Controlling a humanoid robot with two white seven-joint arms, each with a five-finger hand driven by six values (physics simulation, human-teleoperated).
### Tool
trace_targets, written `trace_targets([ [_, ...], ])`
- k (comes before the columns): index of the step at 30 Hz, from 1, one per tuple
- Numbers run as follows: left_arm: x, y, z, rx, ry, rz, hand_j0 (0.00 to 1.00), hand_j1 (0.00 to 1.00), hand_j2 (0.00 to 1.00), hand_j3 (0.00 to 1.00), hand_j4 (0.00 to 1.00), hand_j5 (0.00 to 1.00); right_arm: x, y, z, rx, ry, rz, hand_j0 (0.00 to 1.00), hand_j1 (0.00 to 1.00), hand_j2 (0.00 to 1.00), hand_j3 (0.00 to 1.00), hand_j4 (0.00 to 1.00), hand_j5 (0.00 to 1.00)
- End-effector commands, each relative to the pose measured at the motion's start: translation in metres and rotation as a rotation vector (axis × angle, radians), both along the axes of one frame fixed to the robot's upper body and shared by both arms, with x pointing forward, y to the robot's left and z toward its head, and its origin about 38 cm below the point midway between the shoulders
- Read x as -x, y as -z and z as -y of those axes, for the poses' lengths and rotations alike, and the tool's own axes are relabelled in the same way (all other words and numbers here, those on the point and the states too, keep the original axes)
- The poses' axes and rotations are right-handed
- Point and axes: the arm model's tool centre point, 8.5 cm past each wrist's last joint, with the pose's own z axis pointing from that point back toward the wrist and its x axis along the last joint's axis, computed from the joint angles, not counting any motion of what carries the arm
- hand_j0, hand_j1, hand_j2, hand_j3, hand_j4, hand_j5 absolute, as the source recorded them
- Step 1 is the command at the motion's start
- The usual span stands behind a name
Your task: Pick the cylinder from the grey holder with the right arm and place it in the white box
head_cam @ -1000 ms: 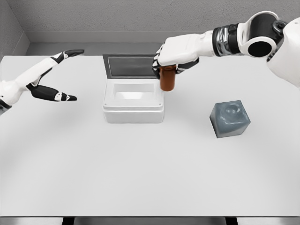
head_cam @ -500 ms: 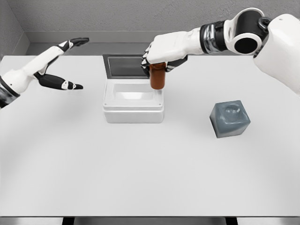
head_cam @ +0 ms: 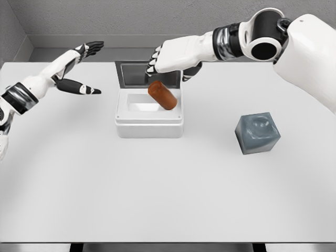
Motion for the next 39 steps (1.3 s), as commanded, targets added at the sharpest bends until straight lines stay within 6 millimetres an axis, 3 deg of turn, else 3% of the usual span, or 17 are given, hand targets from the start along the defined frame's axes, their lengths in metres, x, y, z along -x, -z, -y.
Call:
trace_targets([
  [1,-0.003,0.006,0.002,0.017,-0.015,-0.038,1.0,1.0,1.0,1.0,1.0,1.0,0.0,-0.001,-0.002,0.0,0.0,0.004,1.0,1.0,1.0,1.0,1.0,1.0],
  [3,-0.005,0.007,0.002,0.021,-0.024,-0.05,1.0,1.0,1.0,1.0,1.0,1.0,0.0,-0.003,0.002,-0.005,0.004,0.009,1.0,1.0,1.0,1.0,1.0,1.0],
  [5,-0.008,0.008,0.003,0.028,-0.028,-0.054,1.0,1.0,1.0,1.0,1.0,1.0,0.002,-0.009,0.018,-0.003,0.016,0.023,1.0,1.0,1.0,1.0,1.0,1.0],
  [7,-0.013,0.012,0.008,0.045,-0.032,-0.065,1.0,1.0,1.0,1.0,1.0,1.0,0.029,-0.034,0.041,-0.015,-0.025,0.099,1.0,1.0,1.0,1.0,1.0,1.0],
  [8,-0.013,0.013,0.009,0.047,-0.031,-0.069,1.0,1.0,1.0,1.0,1.0,1.0,0.039,-0.049,0.058,-0.039,-0.022,0.121,1.0,1.0,1.0,1.0,1.0,1.0],
  [10,-0.015,0.011,0.016,0.059,-0.023,-0.064,1.0,1.0,1.0,1.0,1.0,1.0,0.069,-0.065,0.11,-0.089,0.011,0.085,1.0,1.0,1.0,1.0,1.0,1.0],
  [13,-0.017,0.017,0.026,0.079,-0.016,-0.077,1.0,1.0,1.0,1.0,1.0,1.0,0.11,-0.105,0.18,-0.255,0.092,0.068,1.0,1.0,1.0,1.0,1.0,1.0],
  [15,-0.018,0.018,0.025,0.078,-0.02,-0.081,1.0,1.0,1.0,1.0,1.0,1.0,0.123,-0.111,0.2,-0.349,0.116,0.039,1.0,1.0,1.0,1.0,1.0,1.0],
  [18,-0.018,0.018,0.028,0.084,-0.015,-0.08,1.0,1.0,1.0,1.0,1.0,1.0,0.131,-0.093,0.219,-0.524,0.138,-0.077,1.0,1.0,1.0,1.0,1.0,1.0],
  [20,-0.018,0.019,0.038,0.093,0.003,-0.079,1.0,1.0,1.0,1.0,1.0,1.0,0.131,-0.065,0.216,-0.725,0.107,-0.221,1.0,1.0,1.0,1.0,1.0,1.0],
  [22,-0.02,0.017,0.045,0.08,0.023,-0.077,1.0,1.0,1.0,1.0,1.0,1.0,0.136,-0.032,0.219,-0.864,0.124,-0.274,1.0,1.0,1.0,1.0,1.0,1.0],
  [23,-0.02,0.018,0.05,0.089,0.028,-0.077,1.0,1.0,1.0,1.0,1.0,1.0,0.138,-0.026,0.225,-0.924,0.139,-0.266,1.0,1.0,1.0,1.0,1.0,1.0],
  [25,-0.02,0.019,0.052,0.088,0.032,-0.08,1.0,1.0,1.0,1.0,1.0,1.0,0.142,-0.011,0.231,-0.94,0.172,-0.294,1.0,1.0,1.0,1.0,1.0,1.0],
  [27,-0.018,0.022,0.055,0.093,0.04,-0.079,1.0,1.0,1.0,1.0,1.0,1.0,0.145,0.019,0.226,-0.987,0.197,-0.358,1.0,1.0,1.0,1.0,1.0,1.0],
  [31,-0.013,0.024,0.053,0.085,0.059,-0.084,1.0,1.0,1.0,1.0,1.0,1.0,0.154,0.057,0.224,-0.945,0.262,-0.4,1.0,1.0,1.0,1.0,1.0,1.0],
  [33,-0.012,0.021,0.055,0.085,0.066,-0.075,1.0,1.0,1.0,1.0,1.0,1.0,0.157,0.067,0.223,-0.961,0.275,-0.422,1.0,1.0,1.0,1.0,1.0,1.0],
  [39,-0.005,0.018,0.056,0.08,0.081,-0.058,1.0,1.0,1.0,1.0,1.0,1.0,0.158,0.074,0.222,-0.976,0.284,-0.436,1.0,1.0,1.0,1.0,1.0,1.0],
])
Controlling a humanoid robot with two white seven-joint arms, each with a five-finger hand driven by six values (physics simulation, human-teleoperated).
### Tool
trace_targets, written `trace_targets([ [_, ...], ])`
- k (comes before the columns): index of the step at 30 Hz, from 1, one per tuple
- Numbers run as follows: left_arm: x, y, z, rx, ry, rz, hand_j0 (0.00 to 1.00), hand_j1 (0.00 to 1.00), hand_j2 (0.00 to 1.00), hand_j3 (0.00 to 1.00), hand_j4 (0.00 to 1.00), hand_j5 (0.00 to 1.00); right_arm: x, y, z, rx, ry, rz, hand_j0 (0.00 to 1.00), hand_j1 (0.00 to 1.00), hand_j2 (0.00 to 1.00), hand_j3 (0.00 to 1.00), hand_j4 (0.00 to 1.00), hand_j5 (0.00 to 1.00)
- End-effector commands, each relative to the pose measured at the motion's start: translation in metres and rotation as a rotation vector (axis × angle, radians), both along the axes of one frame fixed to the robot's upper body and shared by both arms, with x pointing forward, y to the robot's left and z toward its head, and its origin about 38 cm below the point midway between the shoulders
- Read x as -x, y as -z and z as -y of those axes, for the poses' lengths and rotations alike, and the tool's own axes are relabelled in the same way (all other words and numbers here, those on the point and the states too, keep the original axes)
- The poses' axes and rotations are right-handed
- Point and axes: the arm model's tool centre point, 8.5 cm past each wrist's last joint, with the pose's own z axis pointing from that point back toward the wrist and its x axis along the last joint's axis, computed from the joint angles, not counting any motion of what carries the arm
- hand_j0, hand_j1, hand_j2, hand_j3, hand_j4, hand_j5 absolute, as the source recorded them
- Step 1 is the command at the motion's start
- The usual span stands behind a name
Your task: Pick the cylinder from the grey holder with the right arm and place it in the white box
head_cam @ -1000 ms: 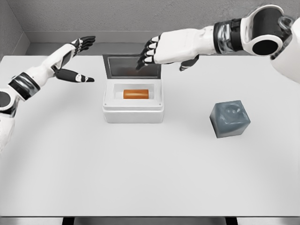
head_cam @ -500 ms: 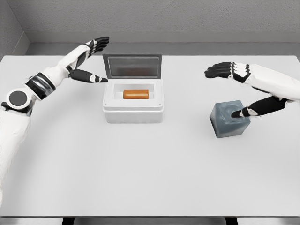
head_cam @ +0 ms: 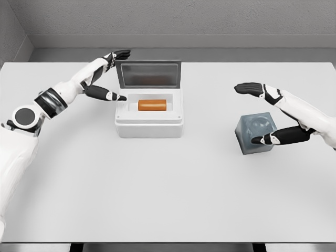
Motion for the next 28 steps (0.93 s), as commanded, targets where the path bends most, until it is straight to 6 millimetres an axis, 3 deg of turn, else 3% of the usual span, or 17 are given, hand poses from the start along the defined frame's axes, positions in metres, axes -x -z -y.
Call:
trace_targets([
  [1,0.002,-0.01,-0.001,-0.002,0.01,0.026,1.0,1.0,1.0,1.0,1.0,1.0,-0.001,0.0,0.0,-0.01,0.004,-0.004,1.0,1.0,1.0,1.0,1.0,1.0],
  [14,0.015,-0.014,-0.029,-0.014,-0.021,0.041,1.0,1.0,1.0,1.0,1.0,1.0,0.0,0.001,0.0,-0.012,0.004,-0.006,1.0,1.0,1.0,1.0,1.0,1.0],
  [16,0.016,-0.018,-0.044,-0.039,-0.041,0.046,1.0,1.0,1.0,1.0,1.0,1.0,0.0,0.001,0.0,-0.012,0.004,-0.006,1.0,1.0,1.0,1.0,1.0,1.0],
  [19,0.023,-0.027,-0.088,-0.114,-0.101,0.048,1.0,1.0,1.0,1.0,1.0,1.0,0.0,0.001,0.001,-0.01,0.004,-0.006,1.0,1.0,1.0,1.0,1.0,1.0],
  [28,0.032,-0.035,-0.128,-0.168,-0.151,0.034,1.0,1.0,1.0,1.0,1.0,1.0,-0.001,0.001,0.001,-0.012,0.005,-0.007,1.0,1.0,1.0,1.0,1.0,1.0],
])
